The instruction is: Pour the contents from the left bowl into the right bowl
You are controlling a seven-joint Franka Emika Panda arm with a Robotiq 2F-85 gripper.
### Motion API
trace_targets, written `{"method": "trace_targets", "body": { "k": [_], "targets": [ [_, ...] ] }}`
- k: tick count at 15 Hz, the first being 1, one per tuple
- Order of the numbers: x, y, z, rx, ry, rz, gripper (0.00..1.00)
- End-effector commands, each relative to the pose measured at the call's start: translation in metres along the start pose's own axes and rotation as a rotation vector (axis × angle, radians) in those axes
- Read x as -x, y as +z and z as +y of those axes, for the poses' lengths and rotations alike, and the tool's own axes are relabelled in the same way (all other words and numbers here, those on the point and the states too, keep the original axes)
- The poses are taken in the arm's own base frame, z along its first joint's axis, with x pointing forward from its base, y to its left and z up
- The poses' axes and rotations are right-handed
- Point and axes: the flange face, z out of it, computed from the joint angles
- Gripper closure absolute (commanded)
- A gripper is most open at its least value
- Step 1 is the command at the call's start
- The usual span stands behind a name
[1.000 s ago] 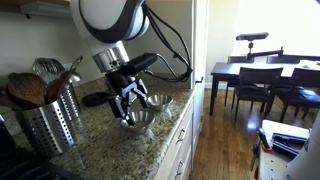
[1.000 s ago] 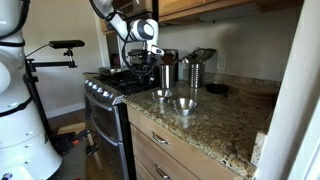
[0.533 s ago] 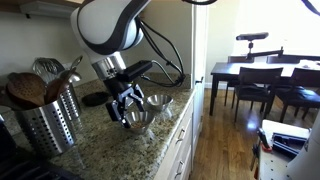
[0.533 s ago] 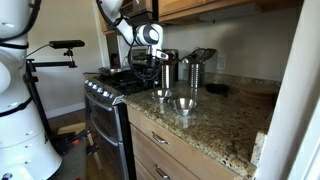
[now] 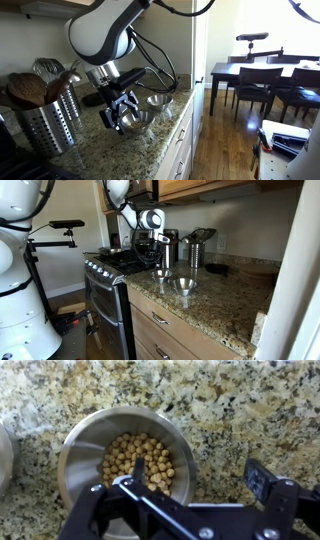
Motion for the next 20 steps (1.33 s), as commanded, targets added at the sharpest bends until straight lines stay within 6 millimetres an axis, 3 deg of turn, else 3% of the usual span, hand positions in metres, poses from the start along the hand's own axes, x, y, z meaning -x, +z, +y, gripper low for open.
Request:
{"method": "trace_targets", "body": {
  "k": [1, 8, 20],
  "targets": [
    [-0.012, 0.006, -0.006, 0.017, 0.016, 0.003, 0.0],
    [-0.023, 0.017, 0.001, 0.026, 0.032, -0.006, 0.0],
    [-0.022, 0.021, 0.006, 0.004, 0.016, -0.022, 0.0]
  ]
}}
